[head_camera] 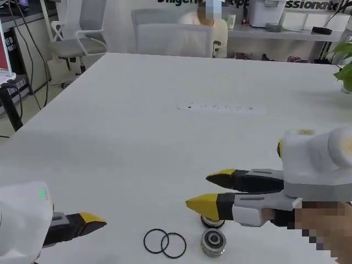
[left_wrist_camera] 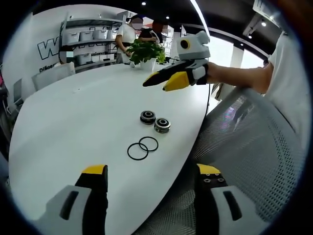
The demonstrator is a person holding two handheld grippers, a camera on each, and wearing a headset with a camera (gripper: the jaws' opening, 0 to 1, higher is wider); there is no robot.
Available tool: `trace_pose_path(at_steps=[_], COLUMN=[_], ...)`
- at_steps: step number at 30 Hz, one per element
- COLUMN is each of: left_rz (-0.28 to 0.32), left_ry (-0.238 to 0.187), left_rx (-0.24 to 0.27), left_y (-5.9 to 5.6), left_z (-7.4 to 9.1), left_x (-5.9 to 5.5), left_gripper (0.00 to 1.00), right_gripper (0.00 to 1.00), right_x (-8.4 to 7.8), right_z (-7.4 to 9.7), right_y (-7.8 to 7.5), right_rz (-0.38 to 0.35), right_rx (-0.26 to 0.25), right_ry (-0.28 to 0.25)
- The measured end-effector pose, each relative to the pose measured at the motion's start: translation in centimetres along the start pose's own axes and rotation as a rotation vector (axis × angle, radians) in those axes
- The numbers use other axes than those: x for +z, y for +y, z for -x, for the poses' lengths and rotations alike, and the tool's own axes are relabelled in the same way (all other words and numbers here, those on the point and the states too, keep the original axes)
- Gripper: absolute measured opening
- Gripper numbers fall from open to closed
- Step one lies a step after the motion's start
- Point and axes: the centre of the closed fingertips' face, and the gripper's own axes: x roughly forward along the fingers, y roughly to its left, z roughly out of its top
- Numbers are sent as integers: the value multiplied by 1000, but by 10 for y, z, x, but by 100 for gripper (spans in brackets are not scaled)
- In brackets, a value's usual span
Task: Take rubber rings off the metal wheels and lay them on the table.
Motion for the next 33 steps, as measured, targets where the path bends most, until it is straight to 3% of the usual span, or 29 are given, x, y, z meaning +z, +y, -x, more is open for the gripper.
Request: trace_pose_path(at_steps=[8, 13, 16, 19, 26, 33], left_rz=[-36, -22, -42, -66, -135, -252], left_ry=[26, -14, -23, -24, -59, -84], left_rx=[-8, -18, -17, -14, -9, -17], left_y=[-2, -5, -6, -7, -4, -1], left_z=[2, 7, 10, 11, 16, 20], left_x=[-1, 11, 17, 24, 53, 87], left_gripper=[70, 72, 72, 72, 73, 73], right_gripper=[54, 53, 52, 51, 48, 46], right_x=[-4, -18, -29, -35, -45, -47], right_z=[15, 25, 30, 32, 39, 43], right_y=[-28, -43, -52, -58, -73, -78], right_rz=[-40, -45, -45, -55, -97, -131], right_rx=[-87, -134, -175, -185, -217, -230], right_ry=[5, 46, 88, 97, 94, 68])
